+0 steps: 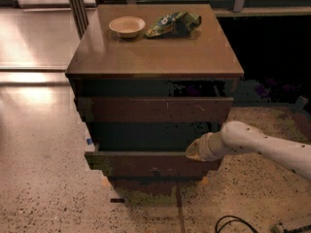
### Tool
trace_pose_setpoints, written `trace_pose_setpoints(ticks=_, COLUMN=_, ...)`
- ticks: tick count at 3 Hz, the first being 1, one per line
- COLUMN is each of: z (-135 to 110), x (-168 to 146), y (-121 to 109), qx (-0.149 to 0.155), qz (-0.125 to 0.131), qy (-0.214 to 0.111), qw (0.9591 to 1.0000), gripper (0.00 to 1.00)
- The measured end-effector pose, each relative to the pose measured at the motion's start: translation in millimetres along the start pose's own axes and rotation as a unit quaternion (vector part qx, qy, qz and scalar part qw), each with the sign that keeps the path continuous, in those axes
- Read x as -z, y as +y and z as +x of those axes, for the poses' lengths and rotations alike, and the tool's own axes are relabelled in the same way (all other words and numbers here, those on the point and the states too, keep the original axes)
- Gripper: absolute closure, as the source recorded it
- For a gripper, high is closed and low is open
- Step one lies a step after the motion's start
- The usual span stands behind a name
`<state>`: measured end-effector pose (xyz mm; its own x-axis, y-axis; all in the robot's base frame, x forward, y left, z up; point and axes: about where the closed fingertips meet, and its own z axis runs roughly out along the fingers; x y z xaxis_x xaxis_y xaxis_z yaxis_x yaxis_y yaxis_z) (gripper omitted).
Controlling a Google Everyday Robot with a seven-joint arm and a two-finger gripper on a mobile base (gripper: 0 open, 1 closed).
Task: Close middle drawer
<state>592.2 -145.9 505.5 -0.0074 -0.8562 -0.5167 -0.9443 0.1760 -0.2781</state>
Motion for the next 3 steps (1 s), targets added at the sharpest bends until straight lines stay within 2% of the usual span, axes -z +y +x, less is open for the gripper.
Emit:
trace_pose_setpoints(ticks=1, z=-15.0, x=-7.2, y=33.7, qx=-0.023, qz=-0.046, qy=-0.019, qw=0.9985, gripper=1.00)
trace_pose_setpoints(ticks=2, z=-1.3, x=-57.8, y=83.7, qx=-0.036, qz=-0.076, qy=-0.059, qw=0.9947, gripper=1.00)
trace_pose_setpoints(ticks=3, z=-1.3, x=-57.9, y=83.6, qx=-0.036, qz=-0.076, qy=-0.059, qw=0.9947, gripper=1.00)
